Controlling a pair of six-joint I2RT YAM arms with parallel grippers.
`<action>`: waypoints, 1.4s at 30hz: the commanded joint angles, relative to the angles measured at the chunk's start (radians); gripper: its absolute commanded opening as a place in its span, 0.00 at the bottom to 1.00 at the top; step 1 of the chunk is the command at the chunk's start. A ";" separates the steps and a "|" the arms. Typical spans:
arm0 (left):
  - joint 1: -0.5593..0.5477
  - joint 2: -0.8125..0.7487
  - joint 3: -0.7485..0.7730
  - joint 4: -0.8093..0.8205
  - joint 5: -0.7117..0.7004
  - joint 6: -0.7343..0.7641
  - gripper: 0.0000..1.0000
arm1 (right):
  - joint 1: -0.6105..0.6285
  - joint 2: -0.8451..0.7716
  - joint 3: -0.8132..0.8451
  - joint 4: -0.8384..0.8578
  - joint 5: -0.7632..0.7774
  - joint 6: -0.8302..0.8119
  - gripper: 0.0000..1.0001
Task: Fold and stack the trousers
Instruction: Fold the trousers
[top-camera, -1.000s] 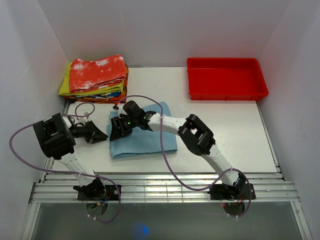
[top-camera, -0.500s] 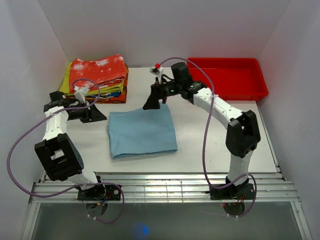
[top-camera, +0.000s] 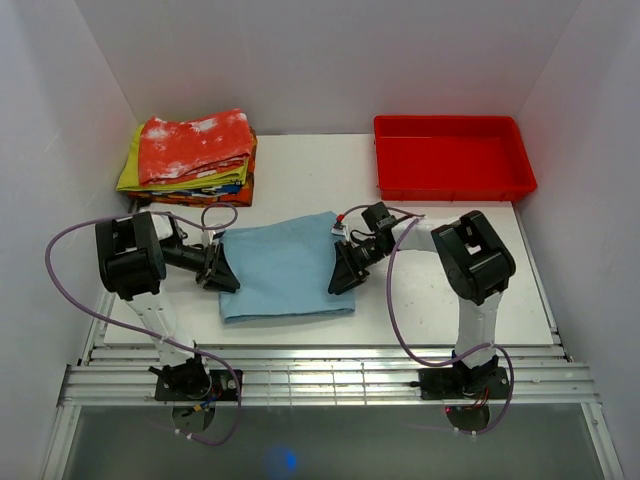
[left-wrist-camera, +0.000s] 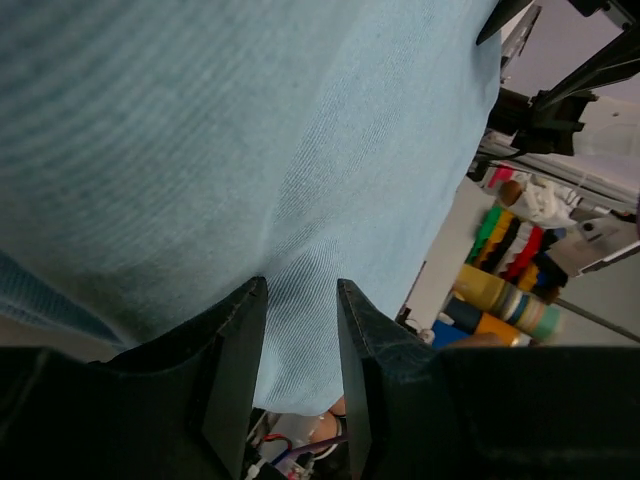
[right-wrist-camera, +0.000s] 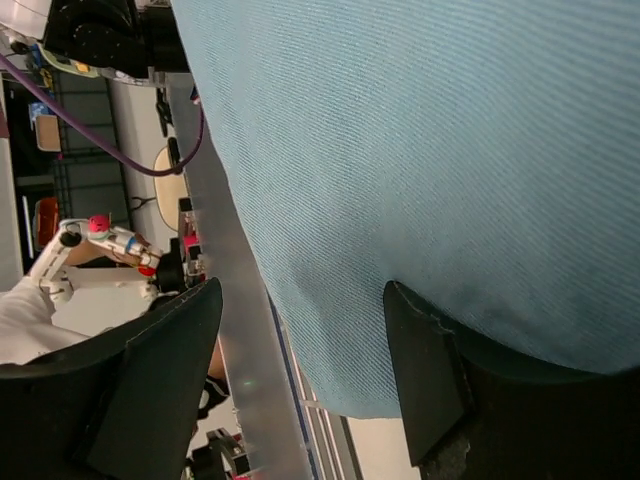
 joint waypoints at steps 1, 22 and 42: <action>0.028 0.007 -0.014 0.062 -0.157 -0.021 0.47 | 0.002 0.006 -0.061 0.096 0.130 0.070 0.74; 0.057 -0.058 0.069 0.304 0.241 -0.176 0.49 | -0.019 0.148 0.477 0.220 0.193 0.131 0.73; 0.051 -0.282 0.095 0.585 0.114 -0.436 0.90 | -0.167 0.094 0.543 0.124 0.453 -0.122 0.73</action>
